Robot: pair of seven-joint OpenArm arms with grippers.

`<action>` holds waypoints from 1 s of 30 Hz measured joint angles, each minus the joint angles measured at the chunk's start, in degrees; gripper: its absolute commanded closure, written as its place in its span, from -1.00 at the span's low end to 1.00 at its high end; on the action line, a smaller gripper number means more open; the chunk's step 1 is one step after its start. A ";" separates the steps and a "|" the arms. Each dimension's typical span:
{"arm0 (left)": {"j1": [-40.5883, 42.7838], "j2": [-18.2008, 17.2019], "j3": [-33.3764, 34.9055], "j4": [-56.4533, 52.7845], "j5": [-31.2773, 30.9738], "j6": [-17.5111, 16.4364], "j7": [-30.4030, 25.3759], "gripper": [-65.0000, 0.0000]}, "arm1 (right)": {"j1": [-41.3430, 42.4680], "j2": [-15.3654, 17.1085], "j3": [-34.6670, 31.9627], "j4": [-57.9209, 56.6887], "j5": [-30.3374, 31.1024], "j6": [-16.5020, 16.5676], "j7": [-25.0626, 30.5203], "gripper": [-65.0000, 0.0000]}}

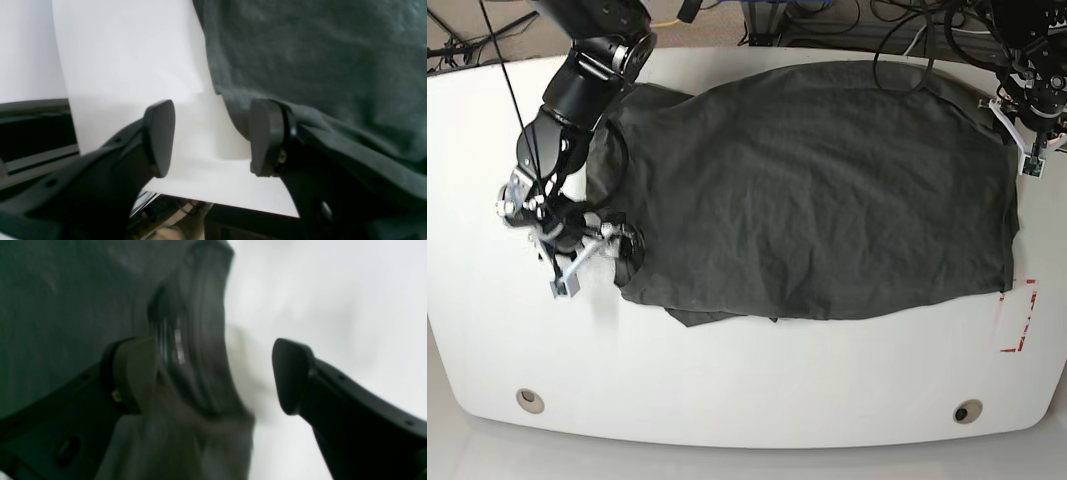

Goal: Fold the T-shirt properly
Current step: 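Release and regrasp the shirt's hem corners with both grippers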

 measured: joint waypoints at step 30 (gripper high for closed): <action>-9.62 0.57 -0.17 2.78 0.68 -0.02 0.24 -0.02 | 17.42 6.54 -8.07 -49.92 1.75 0.85 35.63 -0.19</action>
